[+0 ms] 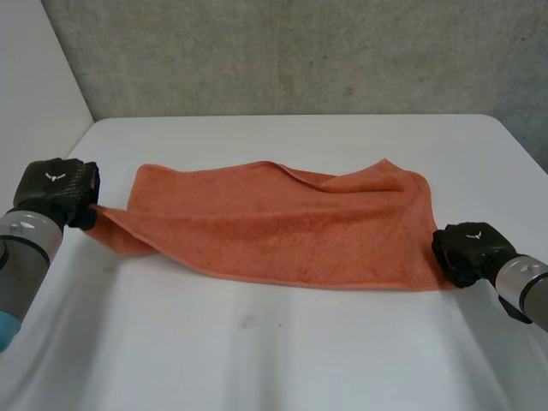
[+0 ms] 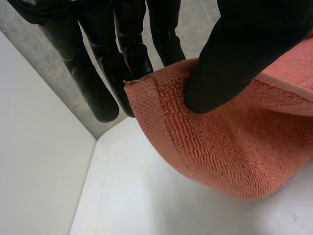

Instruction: Fold the laundry

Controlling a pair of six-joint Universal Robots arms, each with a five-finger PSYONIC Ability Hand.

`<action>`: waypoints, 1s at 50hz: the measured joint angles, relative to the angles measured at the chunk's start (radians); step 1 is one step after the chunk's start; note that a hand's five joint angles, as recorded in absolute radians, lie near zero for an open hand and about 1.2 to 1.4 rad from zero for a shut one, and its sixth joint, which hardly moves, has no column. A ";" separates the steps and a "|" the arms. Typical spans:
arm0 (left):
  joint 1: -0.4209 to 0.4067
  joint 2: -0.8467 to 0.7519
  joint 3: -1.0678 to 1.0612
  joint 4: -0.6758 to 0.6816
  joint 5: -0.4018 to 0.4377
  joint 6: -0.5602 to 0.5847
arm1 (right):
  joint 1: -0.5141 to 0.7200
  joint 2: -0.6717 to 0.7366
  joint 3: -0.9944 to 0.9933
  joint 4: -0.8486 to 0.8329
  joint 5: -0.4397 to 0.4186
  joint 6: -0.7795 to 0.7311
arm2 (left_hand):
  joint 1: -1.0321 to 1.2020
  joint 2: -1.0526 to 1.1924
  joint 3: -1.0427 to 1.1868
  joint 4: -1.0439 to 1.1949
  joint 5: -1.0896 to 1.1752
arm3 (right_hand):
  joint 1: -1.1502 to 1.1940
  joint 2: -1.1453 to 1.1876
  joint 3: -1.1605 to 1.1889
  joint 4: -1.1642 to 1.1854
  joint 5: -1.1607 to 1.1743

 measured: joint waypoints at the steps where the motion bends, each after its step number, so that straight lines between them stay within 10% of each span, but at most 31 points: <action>1: 0.000 0.000 0.000 0.000 0.000 0.000 | 0.000 0.000 0.000 -0.002 0.002 0.000 | 0.000 0.000 0.000 0.000 0.000 | 0.000 0.004 0.005 0.006 0.006; 22: -0.021 0.004 -0.011 -0.001 0.000 0.000 | -0.012 -0.186 0.034 -0.009 0.080 0.023 | 0.000 0.000 0.000 0.000 -0.001 | -0.120 -0.160 -0.149 -0.154 -0.113; 50: -0.023 0.002 -0.019 0.000 0.001 0.001 | 0.007 -0.005 -0.002 -0.016 0.057 0.010 | 0.000 0.000 0.000 0.000 -0.001 | -0.373 -0.458 -0.467 -0.475 -0.442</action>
